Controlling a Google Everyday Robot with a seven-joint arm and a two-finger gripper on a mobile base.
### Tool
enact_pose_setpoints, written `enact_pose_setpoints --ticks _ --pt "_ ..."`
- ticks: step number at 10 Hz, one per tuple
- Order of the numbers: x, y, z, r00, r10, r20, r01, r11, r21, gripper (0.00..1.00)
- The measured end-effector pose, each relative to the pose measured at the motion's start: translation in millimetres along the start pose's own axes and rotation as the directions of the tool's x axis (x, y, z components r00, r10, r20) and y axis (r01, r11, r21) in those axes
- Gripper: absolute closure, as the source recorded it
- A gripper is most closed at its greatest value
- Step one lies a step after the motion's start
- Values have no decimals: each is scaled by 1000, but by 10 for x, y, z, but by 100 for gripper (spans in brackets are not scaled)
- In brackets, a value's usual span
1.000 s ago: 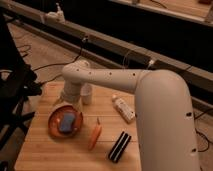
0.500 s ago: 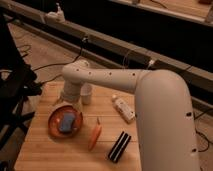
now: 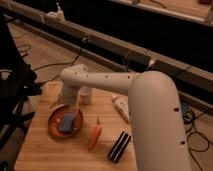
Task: Place the white sponge in the ceramic cup
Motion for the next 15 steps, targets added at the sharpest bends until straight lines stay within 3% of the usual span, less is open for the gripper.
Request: enact_pose_setpoints --ticks 4,8,11,13,15 --pt "21 102 287 997 32 68 -35 999 40 20" --pt "7 318 571 988 75 135 -80 996 29 20" --pt "17 443 725 980 99 171 -99 995 -12 24" --pt "13 490 816 982 90 168 -74 992 -98 42" --pt "48 497 853 983 85 160 -62 988 -144 61"
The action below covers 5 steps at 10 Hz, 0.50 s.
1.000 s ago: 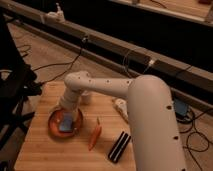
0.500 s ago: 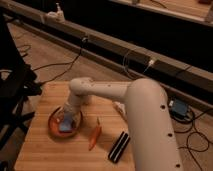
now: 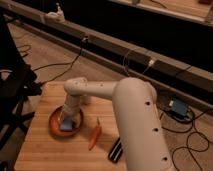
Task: Place the white sponge in the ceramic cup
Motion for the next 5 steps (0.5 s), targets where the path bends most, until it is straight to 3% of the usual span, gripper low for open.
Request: enact_pose_setpoints --ticks 2,4,5 --pt "19 -93 -32 1000 -4 -12 4 1000 -7 83" --pt "39 -205 -164 999 -16 -49 17 1000 8 99" --pt "23 -289 -275 997 -22 -70 24 999 27 100"
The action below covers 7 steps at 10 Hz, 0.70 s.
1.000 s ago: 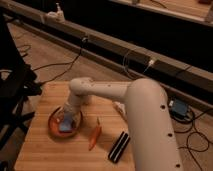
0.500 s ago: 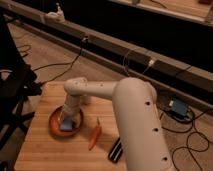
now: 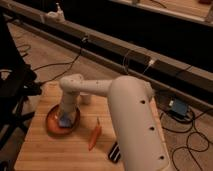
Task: Place the white sponge in the ceramic cup
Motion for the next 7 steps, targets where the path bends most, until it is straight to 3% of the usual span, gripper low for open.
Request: enact_pose_setpoints --ticks 5,7 --pt "-43 -278 -665 994 -14 -110 31 987 156 100" --pt "0 -316 -1093 985 4 -173 35 974 222 100"
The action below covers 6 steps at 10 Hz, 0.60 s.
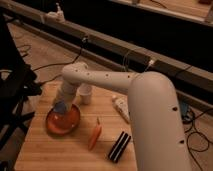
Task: Place the white sponge in the ceramic cup
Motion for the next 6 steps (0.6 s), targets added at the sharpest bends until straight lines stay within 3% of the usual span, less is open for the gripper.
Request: enact_pose_setpoints --ticks 2,6 --pt "85 -25 -223 999 16 -33 -15 999 28 100" --pt "71 -35 -213 999 14 -30 -13 1000 28 100"
